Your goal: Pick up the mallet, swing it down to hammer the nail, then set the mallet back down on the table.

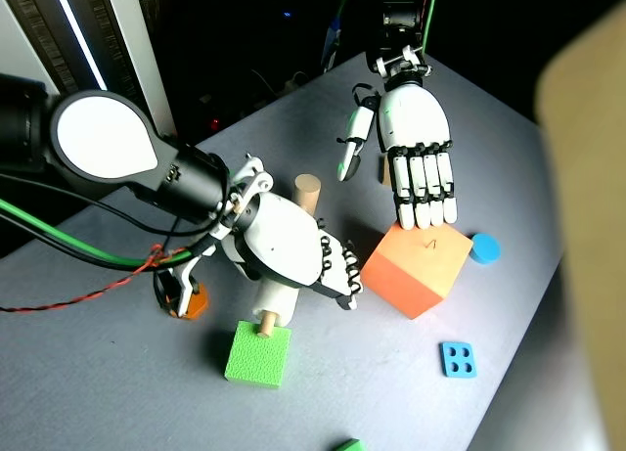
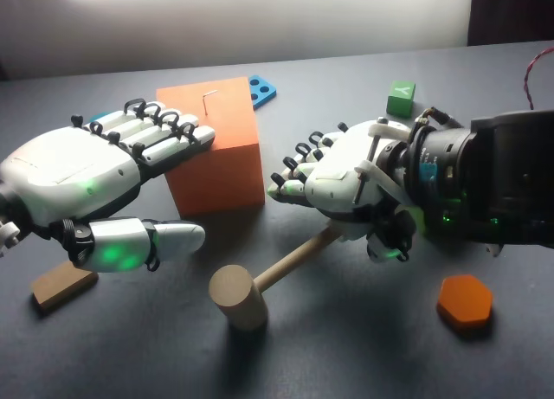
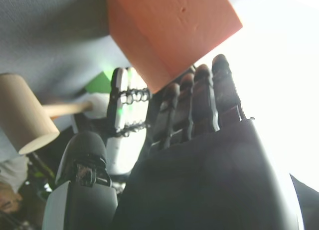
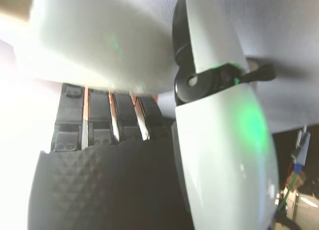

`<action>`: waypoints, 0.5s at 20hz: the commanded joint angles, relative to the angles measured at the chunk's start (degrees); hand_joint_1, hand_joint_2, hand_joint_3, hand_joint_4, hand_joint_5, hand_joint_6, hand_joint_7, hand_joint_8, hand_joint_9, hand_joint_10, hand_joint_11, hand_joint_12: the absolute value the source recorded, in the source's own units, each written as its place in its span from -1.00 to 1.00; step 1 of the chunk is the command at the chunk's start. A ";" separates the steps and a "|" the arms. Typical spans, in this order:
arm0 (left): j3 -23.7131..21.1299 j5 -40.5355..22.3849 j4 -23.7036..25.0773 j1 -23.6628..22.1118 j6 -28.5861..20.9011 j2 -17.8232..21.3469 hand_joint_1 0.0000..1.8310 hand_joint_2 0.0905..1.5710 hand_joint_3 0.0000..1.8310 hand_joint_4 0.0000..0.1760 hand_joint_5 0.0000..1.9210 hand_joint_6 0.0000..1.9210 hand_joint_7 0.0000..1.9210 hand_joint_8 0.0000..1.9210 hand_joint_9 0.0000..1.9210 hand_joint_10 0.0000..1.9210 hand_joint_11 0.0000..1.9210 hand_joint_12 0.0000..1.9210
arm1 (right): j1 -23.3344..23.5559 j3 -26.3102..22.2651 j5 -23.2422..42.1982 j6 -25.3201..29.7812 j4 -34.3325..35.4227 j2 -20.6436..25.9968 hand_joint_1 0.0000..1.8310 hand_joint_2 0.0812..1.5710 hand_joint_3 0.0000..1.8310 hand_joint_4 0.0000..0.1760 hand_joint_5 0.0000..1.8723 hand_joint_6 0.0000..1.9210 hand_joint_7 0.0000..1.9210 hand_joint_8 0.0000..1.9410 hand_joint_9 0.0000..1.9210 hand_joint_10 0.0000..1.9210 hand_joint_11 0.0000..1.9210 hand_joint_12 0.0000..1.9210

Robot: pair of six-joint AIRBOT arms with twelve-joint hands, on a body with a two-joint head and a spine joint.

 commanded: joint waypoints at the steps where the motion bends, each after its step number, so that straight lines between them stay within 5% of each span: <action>1: 0.25 -6.82 -0.88 -0.19 -0.08 -0.08 -1.00 0.57 -1.00 -1.00 -0.97 -0.99 -1.00 -1.00 -1.00 -1.00 -1.00 -1.00 | 0.16 0.45 2.87 0.15 -1.84 -0.14 0.45 0.21 -1.00 -1.00 -1.00 -1.00 -1.00 -1.00 -0.97 -0.99 -1.00 -0.29; 6: 0.28 -6.27 -1.34 0.15 -0.20 -0.29 -1.00 0.57 -1.00 -1.00 -0.95 -0.99 -0.99 -1.00 -1.00 -1.00 -1.00 -1.00 | -0.13 2.19 3.44 1.26 -1.83 -1.19 0.50 0.21 -1.00 -1.00 -0.96 -1.00 -0.98 -1.00 -0.92 -0.99 -1.00 -0.23; 7: 0.26 -6.09 -1.34 0.17 -0.23 -0.29 -1.00 0.57 -1.00 -1.00 -0.96 -0.99 -0.99 -1.00 -1.00 -1.00 -1.00 -1.00 | -0.14 2.27 3.44 1.26 -1.83 -1.24 0.52 0.14 -1.00 -1.00 -0.83 -0.98 -0.84 -0.98 -0.79 -0.96 -1.00 0.05; 10: 0.26 -5.79 -1.34 0.24 -0.46 -0.31 -1.00 0.57 -1.00 -1.00 -0.96 -1.00 -1.00 -1.00 -1.00 -1.00 -1.00 -1.00 | -0.32 2.41 3.44 1.26 -1.83 -1.27 0.50 0.18 -1.00 -1.00 -0.65 -0.97 -0.65 -0.98 -0.65 -0.95 -1.00 0.31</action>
